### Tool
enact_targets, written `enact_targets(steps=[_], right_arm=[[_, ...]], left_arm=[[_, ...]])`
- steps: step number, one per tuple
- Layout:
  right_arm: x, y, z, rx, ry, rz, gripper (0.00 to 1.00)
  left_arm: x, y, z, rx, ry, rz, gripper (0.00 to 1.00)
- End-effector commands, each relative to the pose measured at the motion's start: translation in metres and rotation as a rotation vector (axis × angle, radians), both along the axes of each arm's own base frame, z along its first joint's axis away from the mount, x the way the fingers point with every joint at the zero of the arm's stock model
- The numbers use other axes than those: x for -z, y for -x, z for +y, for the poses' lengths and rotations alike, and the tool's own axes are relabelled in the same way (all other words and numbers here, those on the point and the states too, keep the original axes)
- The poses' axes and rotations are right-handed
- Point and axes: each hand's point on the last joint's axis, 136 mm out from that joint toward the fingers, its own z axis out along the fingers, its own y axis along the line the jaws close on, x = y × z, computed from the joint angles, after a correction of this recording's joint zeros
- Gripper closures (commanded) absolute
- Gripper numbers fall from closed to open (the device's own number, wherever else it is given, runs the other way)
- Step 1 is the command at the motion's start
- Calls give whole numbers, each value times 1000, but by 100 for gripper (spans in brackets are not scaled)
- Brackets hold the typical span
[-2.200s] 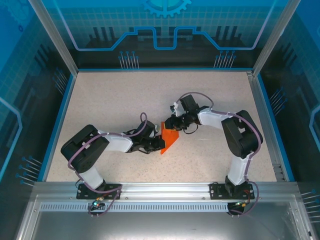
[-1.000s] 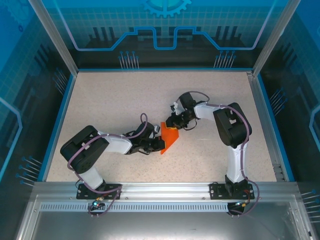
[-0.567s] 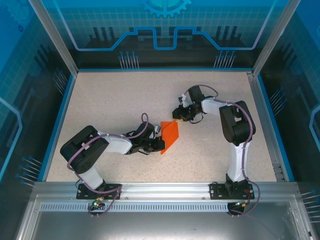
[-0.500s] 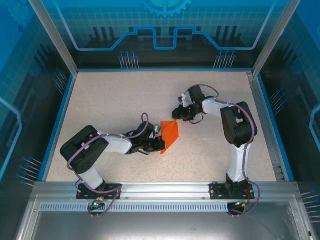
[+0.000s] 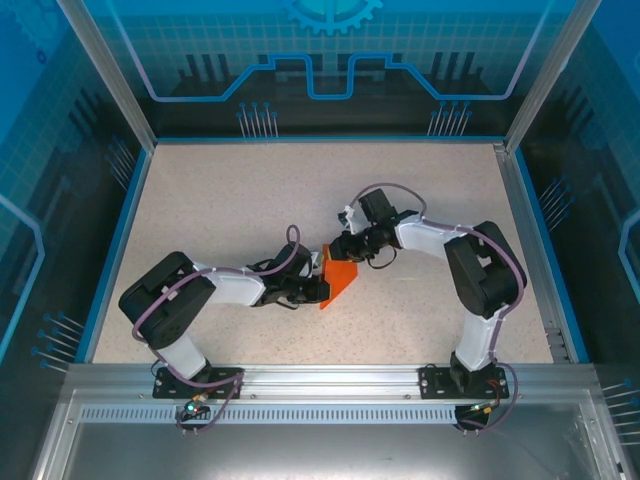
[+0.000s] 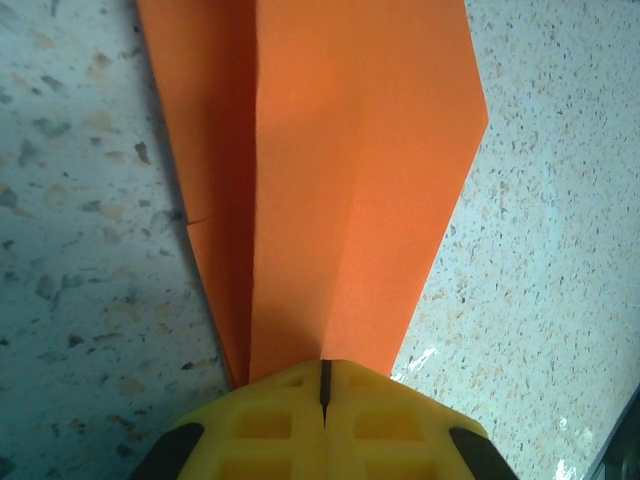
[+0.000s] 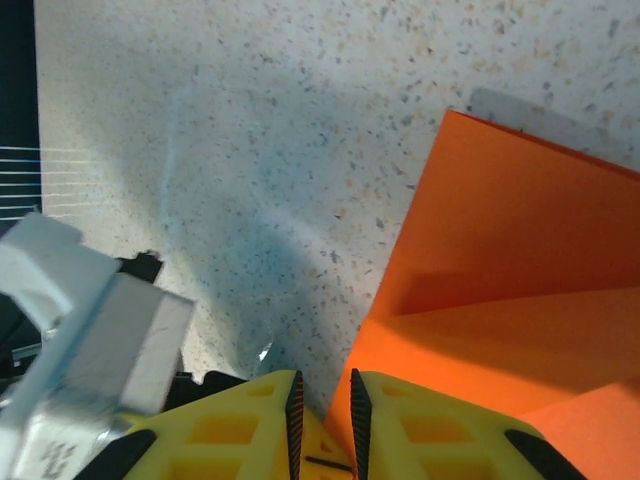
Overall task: Fold a paper plane with a square sheet of paper (pick it up from the middle)
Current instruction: Fourth fold the wing at the center of the table.
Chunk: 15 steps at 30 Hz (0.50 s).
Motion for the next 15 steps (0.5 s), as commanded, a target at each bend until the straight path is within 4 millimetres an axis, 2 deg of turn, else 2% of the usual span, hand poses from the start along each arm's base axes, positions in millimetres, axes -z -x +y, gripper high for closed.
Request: enact_targets(steps=[1,5,9,15], right_arm=[[23,-6,-4,36,31,18,78],[40,-14,-8,54,9,40,79],[62,-27,-24,90,92,52,79],[64,-53,-41,138,168,20,79]], left_arm=[[68,72,71,15,-335,273,100],[72,75,75,12,-348,281,100],[73,77,75,13,-342,288,100],[77,83,81,12,-357,300,100]])
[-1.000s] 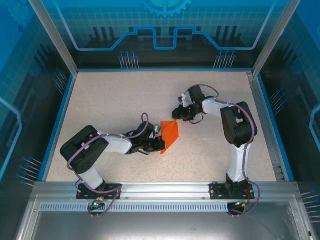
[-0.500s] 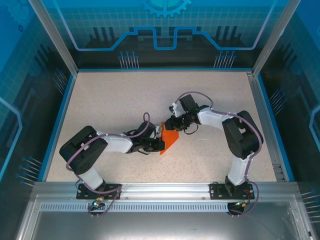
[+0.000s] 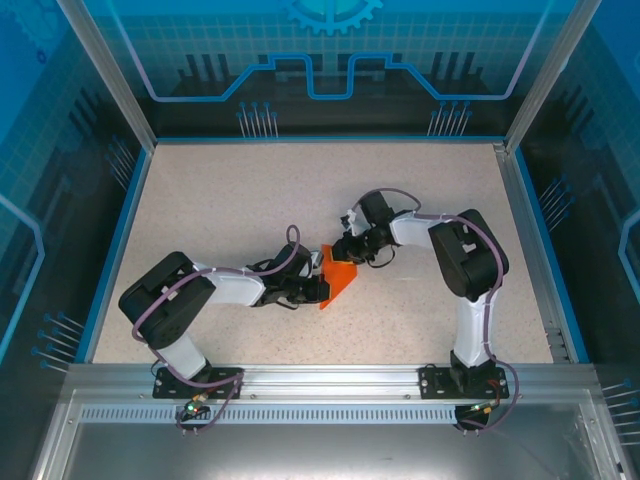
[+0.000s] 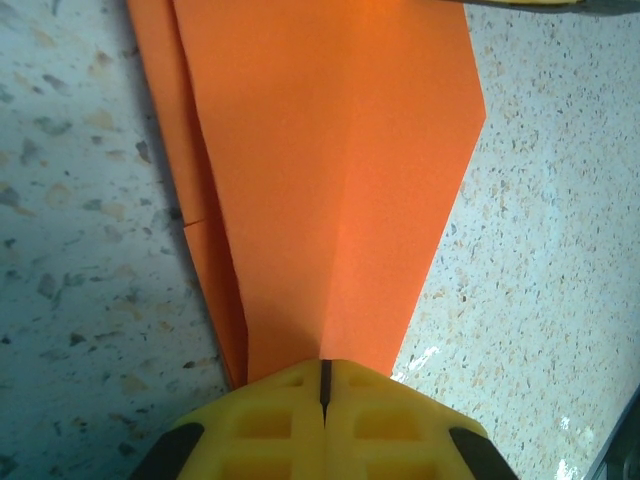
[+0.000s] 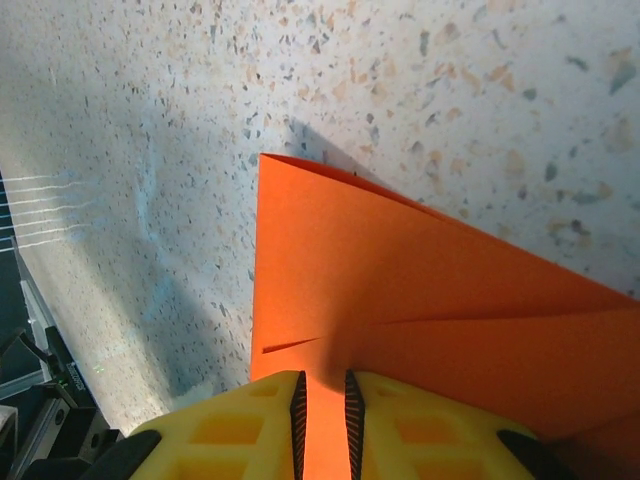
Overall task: Fold a paper plane with a square sheet of paper (pick it up from the middle)
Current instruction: Fourth fold the wing at the center of the table.
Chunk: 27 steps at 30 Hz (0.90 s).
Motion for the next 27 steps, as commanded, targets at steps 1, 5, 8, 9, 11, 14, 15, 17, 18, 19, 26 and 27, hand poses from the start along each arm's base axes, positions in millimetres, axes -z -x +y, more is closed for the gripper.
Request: enact_targets(steps=[1,5,8,9,11,14,15,17,18,19,26,27], right_arm=[[21,-40,-33,83,136,-81,79],[21,-56,-44,122,127,-85,79],[19,-63,-50,145,98,-83,79],[19,-66,-52,154,95,-84,79],[19,-70,-57,167,92,-86,79],[16,-75,-61,171,62,-83,78],[12,-77,-60,163,53,-91,78],[1,-80,-58,157,40,-104,77],[-7,-81,-56,150,28,-112,77],[-16,-82,-55,147,16,-126,77],[-64,-63,-44,96,-44,-201,76],[-65,-53,-38,76,-49,-199,76]], left_arm=[[76,83,81,11,-356,301,100],[76,85,81,9,-349,306,100],[77,87,82,10,-353,309,100],[77,87,83,9,-354,310,100],[78,87,83,8,-355,312,100],[78,87,83,4,-353,314,100],[79,87,82,6,-353,313,100],[79,86,81,9,-351,315,100],[79,87,82,8,-351,317,100],[79,87,81,9,-351,318,100],[78,86,82,8,-363,319,100],[77,85,81,6,-359,316,100]])
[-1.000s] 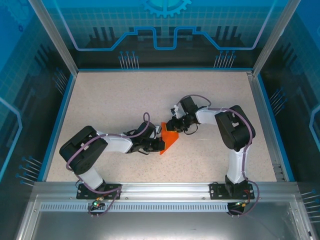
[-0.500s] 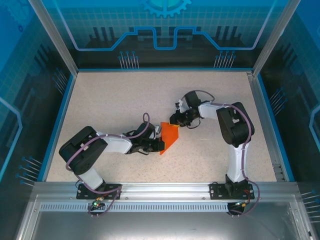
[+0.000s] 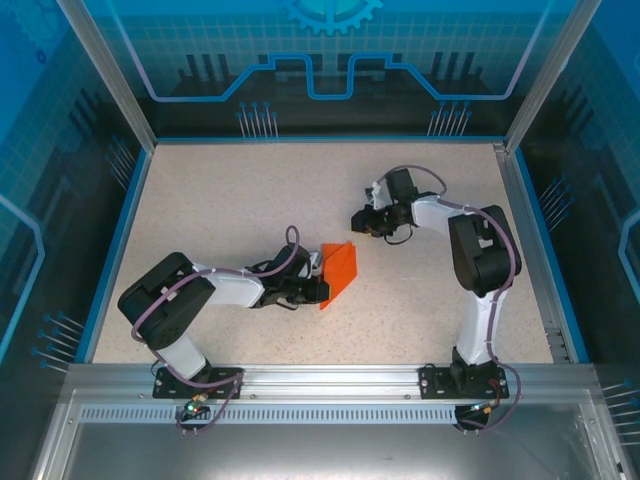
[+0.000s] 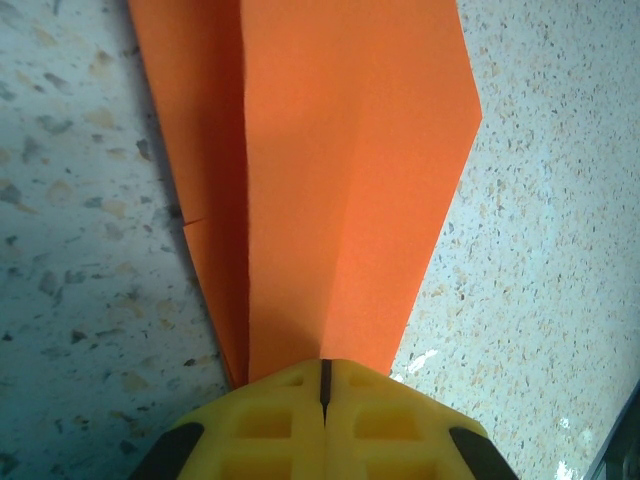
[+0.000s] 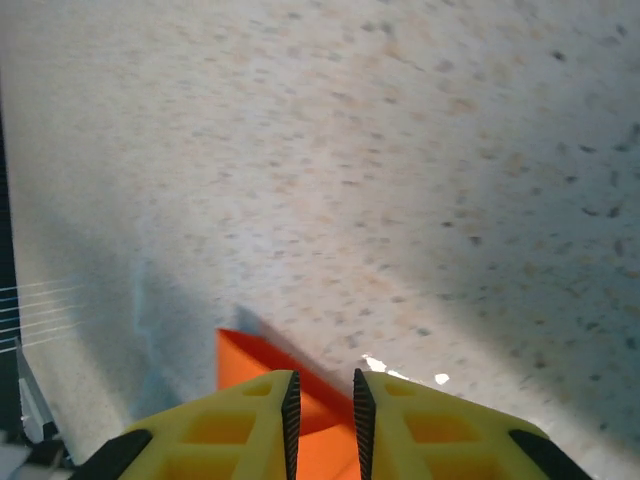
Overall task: Fold a paper plane with a square sheet of paper (pick it up from the middle)
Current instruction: Fourth fold the wing at the center of the table.
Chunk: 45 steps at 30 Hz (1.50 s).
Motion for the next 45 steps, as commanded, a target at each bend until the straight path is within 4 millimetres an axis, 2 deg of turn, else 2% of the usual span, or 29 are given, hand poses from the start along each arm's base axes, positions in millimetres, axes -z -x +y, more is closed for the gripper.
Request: enact_targets(steps=[1,7,12,20,27,30,32,35,42,45], right_arm=[[-23,26,17,-78,-28,-43,76],[-16,78,52,-186,-48,-15,78],[-1,97,68,-224,-20,37,79],[13,96,64,-204,22,76,80],[4,90,64,-199,12,72,82],[6,87,66,-196,12,73,83],[11,87,66,-197,20,88,85],[31,86,56,-168,99,119,86],[65,95,45,-130,122,161,86],[75,97,40,-113,153,168,86]], left_arm=[[77,83,80,2,-365,326,100],[75,79,76,1,-357,318,100],[76,78,77,-7,-355,309,100],[73,72,71,1,-343,291,100],[65,64,63,10,-315,266,100],[63,64,63,10,-308,259,100],[62,65,64,12,-308,254,100],[60,66,65,15,-312,247,100],[62,68,67,20,-312,251,100],[59,73,69,23,-296,251,97]])
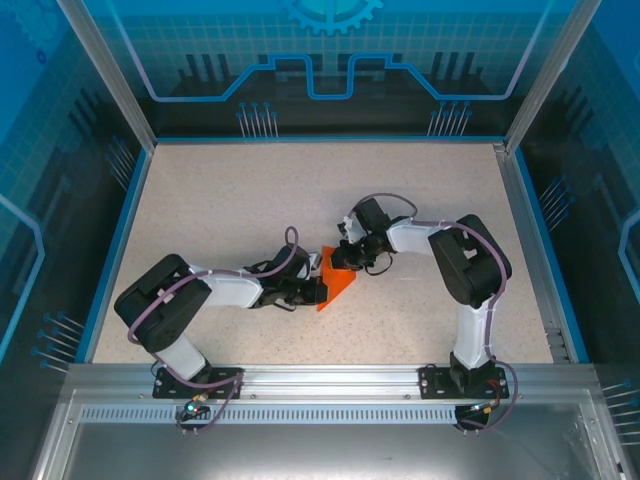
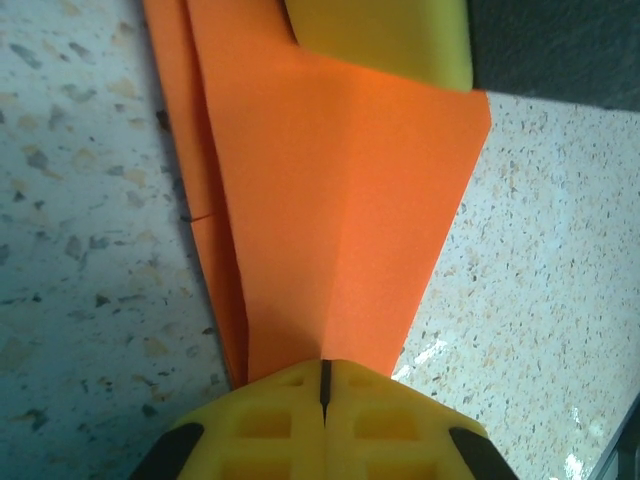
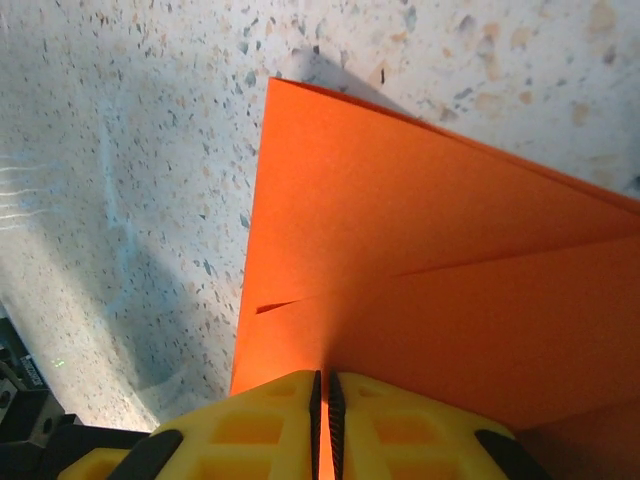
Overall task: Fold a paper plane with a square sheet of paper (pick it up from the middle)
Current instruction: Fourth fold the wing at the center of the table.
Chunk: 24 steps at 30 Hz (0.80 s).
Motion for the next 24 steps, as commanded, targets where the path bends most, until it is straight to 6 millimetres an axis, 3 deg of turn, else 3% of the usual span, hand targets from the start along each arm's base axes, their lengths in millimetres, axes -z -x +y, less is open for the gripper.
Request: enact_targets(steps=[1,6,11,13,19,21,24], right_arm=[[31,5,-16,42,89,32,86],[39,10,-18,49,102,44,86],[42,16,-17,42,112,47,85],[43,16,-18,45,114,48,85],[45,17,-16,48,111,51,85],[45,17,-16,49,108,51,85],[43,17,-16,50,108,52,85]], left_arm=[[58,71,64,9,-264,247,95],[24,64,51,-5,-164,204,86],[-29,38,29,-47,-1,120,78],[-42,27,23,-68,44,99,74],[-43,-6,1,-77,135,127,71],[-34,-9,-9,-61,152,159,74],[-11,-4,-5,-86,116,222,78]])
